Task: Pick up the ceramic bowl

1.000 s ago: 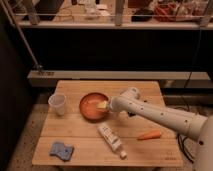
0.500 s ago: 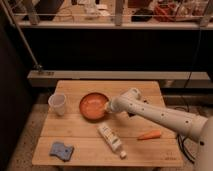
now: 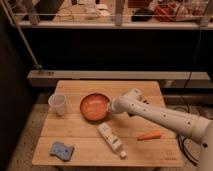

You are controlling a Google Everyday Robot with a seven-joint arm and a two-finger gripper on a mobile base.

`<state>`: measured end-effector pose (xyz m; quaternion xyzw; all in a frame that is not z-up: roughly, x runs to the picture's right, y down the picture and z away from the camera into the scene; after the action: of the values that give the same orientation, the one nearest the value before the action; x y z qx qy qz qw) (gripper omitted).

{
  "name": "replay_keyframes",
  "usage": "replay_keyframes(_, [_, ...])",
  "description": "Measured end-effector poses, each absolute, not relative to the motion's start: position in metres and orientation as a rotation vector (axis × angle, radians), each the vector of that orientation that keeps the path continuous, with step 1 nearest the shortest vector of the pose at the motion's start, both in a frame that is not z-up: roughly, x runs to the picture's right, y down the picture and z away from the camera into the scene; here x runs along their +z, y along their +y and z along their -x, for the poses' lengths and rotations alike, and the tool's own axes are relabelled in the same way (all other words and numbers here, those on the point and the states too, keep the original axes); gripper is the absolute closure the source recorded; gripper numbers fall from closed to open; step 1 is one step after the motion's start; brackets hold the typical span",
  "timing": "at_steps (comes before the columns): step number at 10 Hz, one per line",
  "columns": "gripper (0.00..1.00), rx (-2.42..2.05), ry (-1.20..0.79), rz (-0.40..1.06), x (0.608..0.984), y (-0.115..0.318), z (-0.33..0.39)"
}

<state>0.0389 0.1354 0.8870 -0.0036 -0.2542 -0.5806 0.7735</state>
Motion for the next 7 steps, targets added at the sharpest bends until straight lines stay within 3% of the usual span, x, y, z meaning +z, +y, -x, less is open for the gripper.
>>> replay_keyframes(7, [1.0,-1.273,-0.552,-0.032,0.855,0.119,-0.049])
